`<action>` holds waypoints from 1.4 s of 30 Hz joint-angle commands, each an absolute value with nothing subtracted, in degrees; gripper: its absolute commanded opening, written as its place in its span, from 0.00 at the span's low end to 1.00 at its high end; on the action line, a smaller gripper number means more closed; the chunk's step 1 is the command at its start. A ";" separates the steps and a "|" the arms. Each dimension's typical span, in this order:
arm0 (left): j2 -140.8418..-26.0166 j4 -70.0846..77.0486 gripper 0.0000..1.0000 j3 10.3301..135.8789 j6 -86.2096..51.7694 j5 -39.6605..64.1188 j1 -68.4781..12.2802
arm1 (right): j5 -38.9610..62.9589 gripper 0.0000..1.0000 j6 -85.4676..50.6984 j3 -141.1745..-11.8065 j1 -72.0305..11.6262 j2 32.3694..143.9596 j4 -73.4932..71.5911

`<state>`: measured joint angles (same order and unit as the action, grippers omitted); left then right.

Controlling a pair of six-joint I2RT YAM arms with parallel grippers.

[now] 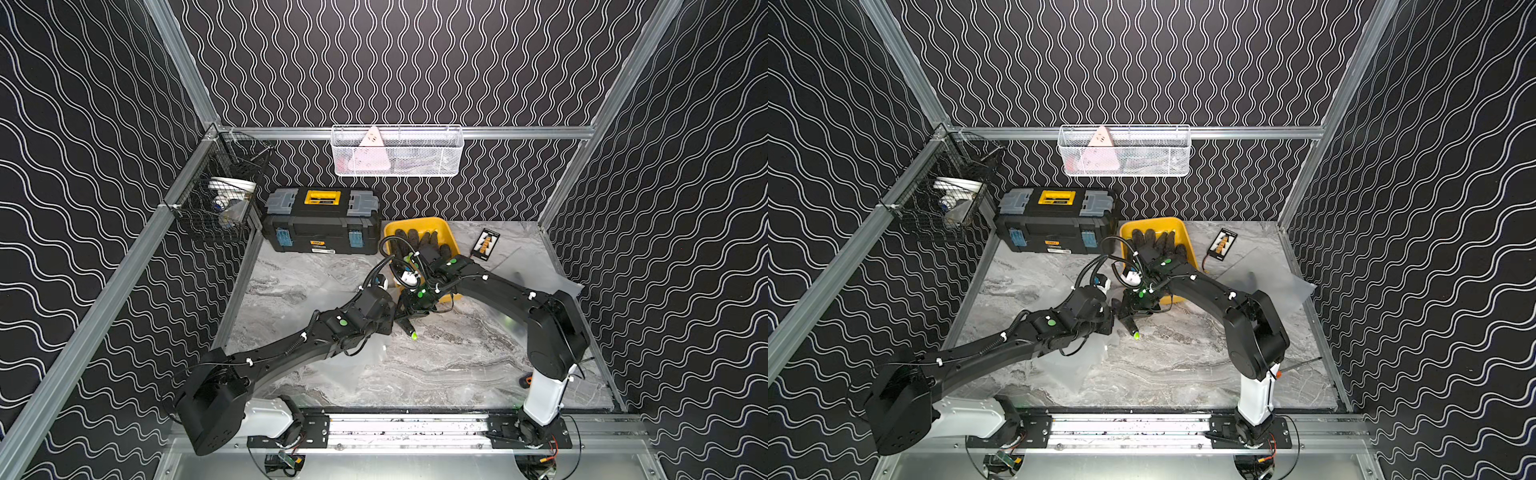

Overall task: Place the eggplant in a zip-top bag and seal the zipper
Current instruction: Place the eggplant in the zipper food storage bag.

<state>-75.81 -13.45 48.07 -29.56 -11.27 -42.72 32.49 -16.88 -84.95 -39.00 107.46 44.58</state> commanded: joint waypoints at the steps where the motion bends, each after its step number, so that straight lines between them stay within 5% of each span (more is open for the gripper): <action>1: -74.69 -13.12 0.00 48.06 -29.09 -9.38 -42.90 | 34.14 0.17 -16.92 -86.92 -39.24 109.13 45.65; 9: -74.36 -13.12 0.00 47.21 -30.60 -9.84 -41.91 | 38.01 0.44 -21.67 -92.01 -39.20 109.96 42.07; 15: -73.67 -11.48 0.00 46.01 -31.88 -7.18 -36.18 | 40.46 0.54 -23.81 -89.57 -38.11 107.23 39.01; 22: -72.84 -11.95 0.00 46.14 -32.59 -6.14 -33.00 | 37.97 0.43 -23.82 -86.45 -36.82 103.25 38.02; 29: -72.97 -11.57 0.00 46.84 -33.12 -5.10 -32.26 | 36.05 0.23 -25.75 -81.13 -37.40 101.27 33.33; 42: -71.91 -12.55 0.00 47.31 -34.73 -5.21 -32.32 | 38.81 0.21 -33.01 -81.78 -41.84 107.21 23.16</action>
<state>-72.55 -13.08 46.89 -33.52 -5.08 -32.34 38.06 -30.11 -81.08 -41.65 106.67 27.46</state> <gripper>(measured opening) 0.060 0.205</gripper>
